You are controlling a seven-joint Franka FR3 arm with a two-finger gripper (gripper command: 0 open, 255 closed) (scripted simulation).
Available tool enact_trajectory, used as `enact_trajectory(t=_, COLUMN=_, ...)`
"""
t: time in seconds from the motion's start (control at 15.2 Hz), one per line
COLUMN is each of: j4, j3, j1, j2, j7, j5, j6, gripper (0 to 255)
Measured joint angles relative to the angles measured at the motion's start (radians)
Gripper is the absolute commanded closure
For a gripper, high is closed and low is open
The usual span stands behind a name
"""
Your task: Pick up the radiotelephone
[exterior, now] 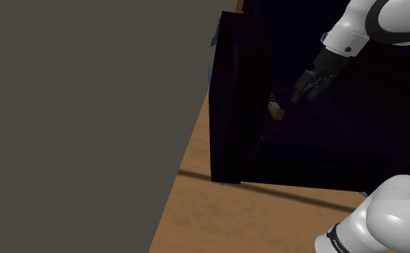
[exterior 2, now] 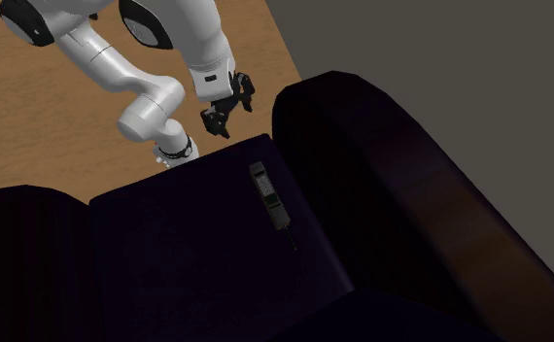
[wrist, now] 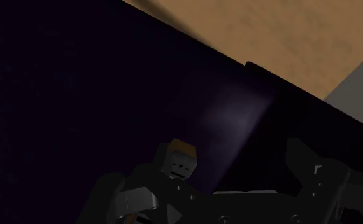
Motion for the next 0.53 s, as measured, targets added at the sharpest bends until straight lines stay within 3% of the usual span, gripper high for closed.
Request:
enact_trajectory(t=0.13, j4=0.004, j3=0.0, j1=-0.006, j2=0.015, j7=0.009, j5=-0.002, j6=0.008, gripper=0)
enact_trajectory(t=0.53, j4=0.094, j3=0.006, j1=-0.063, j2=0.219, j7=0.127, j5=-0.021, j6=0.083, gripper=0)
